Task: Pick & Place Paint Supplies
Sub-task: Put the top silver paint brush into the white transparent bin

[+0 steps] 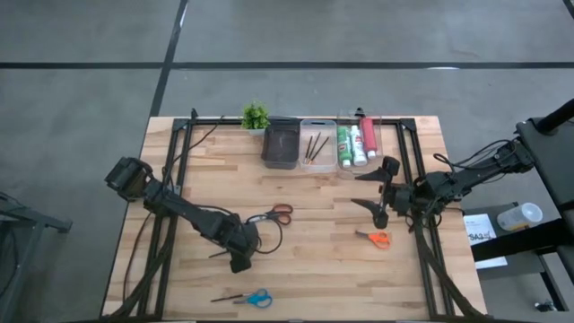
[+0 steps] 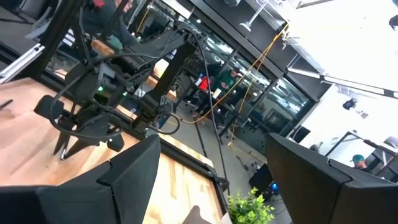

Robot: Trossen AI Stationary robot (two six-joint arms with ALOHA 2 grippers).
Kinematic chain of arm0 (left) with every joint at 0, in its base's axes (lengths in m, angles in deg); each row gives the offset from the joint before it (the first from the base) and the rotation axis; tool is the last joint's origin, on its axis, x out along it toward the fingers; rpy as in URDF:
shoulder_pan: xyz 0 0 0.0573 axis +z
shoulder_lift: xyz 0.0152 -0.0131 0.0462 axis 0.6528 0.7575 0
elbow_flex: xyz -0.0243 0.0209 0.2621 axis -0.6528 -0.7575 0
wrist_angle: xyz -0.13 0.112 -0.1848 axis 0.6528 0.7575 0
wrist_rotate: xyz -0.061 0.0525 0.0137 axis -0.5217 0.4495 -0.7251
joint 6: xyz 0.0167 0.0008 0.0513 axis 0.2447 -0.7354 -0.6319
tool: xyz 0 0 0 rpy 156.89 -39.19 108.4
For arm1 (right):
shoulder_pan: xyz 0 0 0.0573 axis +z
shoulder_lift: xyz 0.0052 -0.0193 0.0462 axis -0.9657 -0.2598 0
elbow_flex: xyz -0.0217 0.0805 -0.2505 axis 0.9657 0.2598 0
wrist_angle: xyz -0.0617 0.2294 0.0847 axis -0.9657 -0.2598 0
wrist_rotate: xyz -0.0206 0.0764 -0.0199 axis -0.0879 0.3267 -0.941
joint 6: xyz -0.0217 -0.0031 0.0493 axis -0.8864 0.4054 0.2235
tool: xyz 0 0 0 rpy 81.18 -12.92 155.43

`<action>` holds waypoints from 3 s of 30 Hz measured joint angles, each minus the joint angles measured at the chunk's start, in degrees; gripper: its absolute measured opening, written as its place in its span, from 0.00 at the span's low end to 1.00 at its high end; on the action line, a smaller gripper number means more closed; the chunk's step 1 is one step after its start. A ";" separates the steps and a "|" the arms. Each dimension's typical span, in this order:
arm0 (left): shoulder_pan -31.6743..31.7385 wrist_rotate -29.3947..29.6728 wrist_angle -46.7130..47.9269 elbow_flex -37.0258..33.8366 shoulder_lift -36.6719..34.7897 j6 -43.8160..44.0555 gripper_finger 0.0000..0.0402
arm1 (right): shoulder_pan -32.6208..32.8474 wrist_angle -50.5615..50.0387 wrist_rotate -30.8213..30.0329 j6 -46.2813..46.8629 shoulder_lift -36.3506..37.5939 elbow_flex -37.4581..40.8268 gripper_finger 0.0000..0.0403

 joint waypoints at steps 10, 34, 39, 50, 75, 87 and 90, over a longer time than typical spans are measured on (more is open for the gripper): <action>-0.13 -3.92 1.50 0.03 -0.04 0.01 0.29 | 0.01 -0.01 0.04 -0.01 0.00 0.00 0.71; -0.22 -4.99 3.86 0.04 -0.15 -0.79 0.05 | 0.01 -0.01 0.07 -0.24 0.00 0.00 0.71; -0.22 -4.78 3.83 0.04 -0.15 -0.79 0.07 | 0.00 -0.01 0.07 -0.31 0.00 0.00 0.71; -0.22 -3.13 3.75 -0.04 -0.90 -0.60 0.07 | 0.00 -0.01 0.07 -0.07 0.00 0.00 0.71; 1.60 -5.99 5.05 -0.74 -3.67 0.66 0.07 | 0.01 -0.01 0.07 -0.38 0.00 0.00 0.71; 1.60 -5.89 5.13 -0.68 -3.80 0.95 0.07 | 0.00 -0.01 0.07 -0.12 0.02 0.00 0.71; 1.60 -5.78 5.15 -0.66 -3.80 1.54 0.07 | 0.01 -0.01 0.07 -0.41 0.01 0.00 0.71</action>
